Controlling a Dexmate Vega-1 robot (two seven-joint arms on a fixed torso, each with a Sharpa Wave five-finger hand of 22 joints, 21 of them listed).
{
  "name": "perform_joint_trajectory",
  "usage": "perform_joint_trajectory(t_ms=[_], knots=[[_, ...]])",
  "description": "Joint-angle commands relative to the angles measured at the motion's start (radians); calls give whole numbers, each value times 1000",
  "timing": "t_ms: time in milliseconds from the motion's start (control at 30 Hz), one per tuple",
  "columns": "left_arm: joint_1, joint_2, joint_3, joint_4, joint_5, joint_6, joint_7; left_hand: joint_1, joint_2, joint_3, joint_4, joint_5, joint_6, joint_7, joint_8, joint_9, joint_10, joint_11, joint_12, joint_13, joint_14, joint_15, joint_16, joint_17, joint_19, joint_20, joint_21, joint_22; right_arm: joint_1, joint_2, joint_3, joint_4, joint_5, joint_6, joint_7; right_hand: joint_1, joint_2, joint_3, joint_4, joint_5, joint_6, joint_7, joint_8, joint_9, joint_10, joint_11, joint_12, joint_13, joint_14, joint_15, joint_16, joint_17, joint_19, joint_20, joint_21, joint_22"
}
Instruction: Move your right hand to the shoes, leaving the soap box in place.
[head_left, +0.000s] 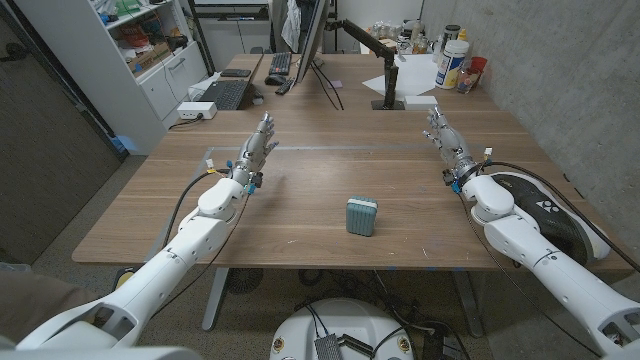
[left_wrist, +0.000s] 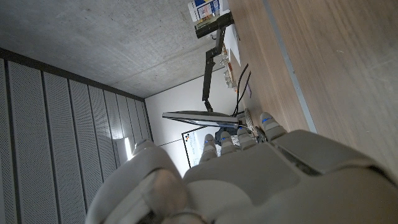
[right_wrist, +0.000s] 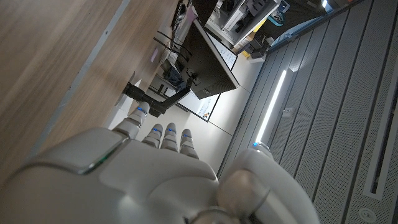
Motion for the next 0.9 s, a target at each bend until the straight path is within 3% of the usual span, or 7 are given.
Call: perform_joint_trajectory(t_ms=[33,900], knots=[[11,9,-8,-28,16,21,42,9,-1,-3,-8,-1,-3,2,3,2,0,3,6,2,-8,4,1,5,-5,1,0,3,-17,-29,5,-27,-47,2,-24,7,8,0,-1,-5,-6,0,0,1,-5,-3,2,2,-11,-1,3,2,-4,-1,-2,3],[-16,-3,5,-1,14,21,15,6,-3,-5,-9,-2,4,2,5,2,1,3,6,2,-7,8,2,5,-4,4,2,3,-70,-95,37,-93,-149,-6,-90,13,15,1,-6,-7,0,-6,3,1,-23,-11,0,2,-35,-11,2,2,-32,-6,-2,3]])
